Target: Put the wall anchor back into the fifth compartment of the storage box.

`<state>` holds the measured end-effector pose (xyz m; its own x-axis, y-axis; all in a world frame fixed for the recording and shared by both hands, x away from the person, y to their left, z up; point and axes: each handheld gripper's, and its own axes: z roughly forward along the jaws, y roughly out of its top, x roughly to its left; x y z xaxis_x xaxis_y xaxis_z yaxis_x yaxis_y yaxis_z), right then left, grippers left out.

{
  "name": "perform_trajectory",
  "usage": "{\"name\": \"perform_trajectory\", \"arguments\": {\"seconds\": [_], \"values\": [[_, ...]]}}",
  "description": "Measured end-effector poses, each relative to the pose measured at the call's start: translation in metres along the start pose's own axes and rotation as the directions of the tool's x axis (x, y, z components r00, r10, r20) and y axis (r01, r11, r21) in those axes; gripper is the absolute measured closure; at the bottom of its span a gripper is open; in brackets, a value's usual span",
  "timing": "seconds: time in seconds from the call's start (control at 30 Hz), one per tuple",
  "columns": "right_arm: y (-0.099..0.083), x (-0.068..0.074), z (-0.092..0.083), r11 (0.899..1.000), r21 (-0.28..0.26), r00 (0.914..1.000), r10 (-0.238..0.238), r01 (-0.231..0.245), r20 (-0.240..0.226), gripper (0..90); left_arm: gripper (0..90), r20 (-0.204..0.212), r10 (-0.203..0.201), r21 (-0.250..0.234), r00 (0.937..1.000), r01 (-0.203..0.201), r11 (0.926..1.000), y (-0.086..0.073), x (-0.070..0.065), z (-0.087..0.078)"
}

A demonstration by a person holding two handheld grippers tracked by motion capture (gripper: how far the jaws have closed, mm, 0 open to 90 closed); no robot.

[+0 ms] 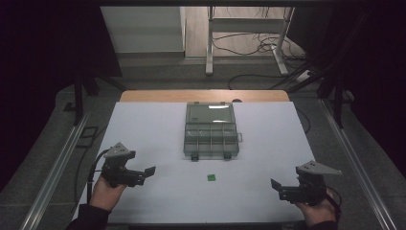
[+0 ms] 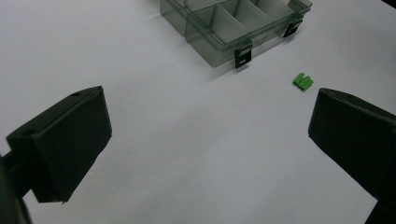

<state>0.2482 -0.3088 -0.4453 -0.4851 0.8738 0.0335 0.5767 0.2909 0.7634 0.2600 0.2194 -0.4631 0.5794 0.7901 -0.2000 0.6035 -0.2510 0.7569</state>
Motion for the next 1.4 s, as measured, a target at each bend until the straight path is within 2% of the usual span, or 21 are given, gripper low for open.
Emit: {"name": "perform_trajectory", "arguments": {"seconds": [0.23, 0.83, 1.17, 1.4], "values": [[0.0, 0.0, 0.0, 1.0, 0.0, 1.0, 0.002, -0.002, 0.0, 0.0, 0.0, 0.035, 0.015, 0.025, 0.9993, -0.015, 0.9996, 0.009, -0.005, 0.013], [0.0, 0.0, 0.0, 1.0, 0.002, 1.0, 0.003, -0.003, -0.003, 0.0, 0.0, 0.07, 0.059, 0.062, 0.9958, -0.063, 0.9961, 0.034, -0.018, 0.04], [0.0, -0.001, 0.001, 1.0, 0.002, 1.0, 0.002, -0.002, -0.006, 0.0, 0.0, 0.081, 0.133, 0.107, 0.9878, -0.141, 0.9842, 0.044, -0.028, 0.061], [0.0, -0.001, 0.001, 1.0, 0.005, 0.9999, -0.004, 0.004, -0.01, 0.0, 0.0, 0.1, 0.151, 0.128, 0.9835, -0.163, 0.9782, 0.05, -0.036, 0.074]]}}
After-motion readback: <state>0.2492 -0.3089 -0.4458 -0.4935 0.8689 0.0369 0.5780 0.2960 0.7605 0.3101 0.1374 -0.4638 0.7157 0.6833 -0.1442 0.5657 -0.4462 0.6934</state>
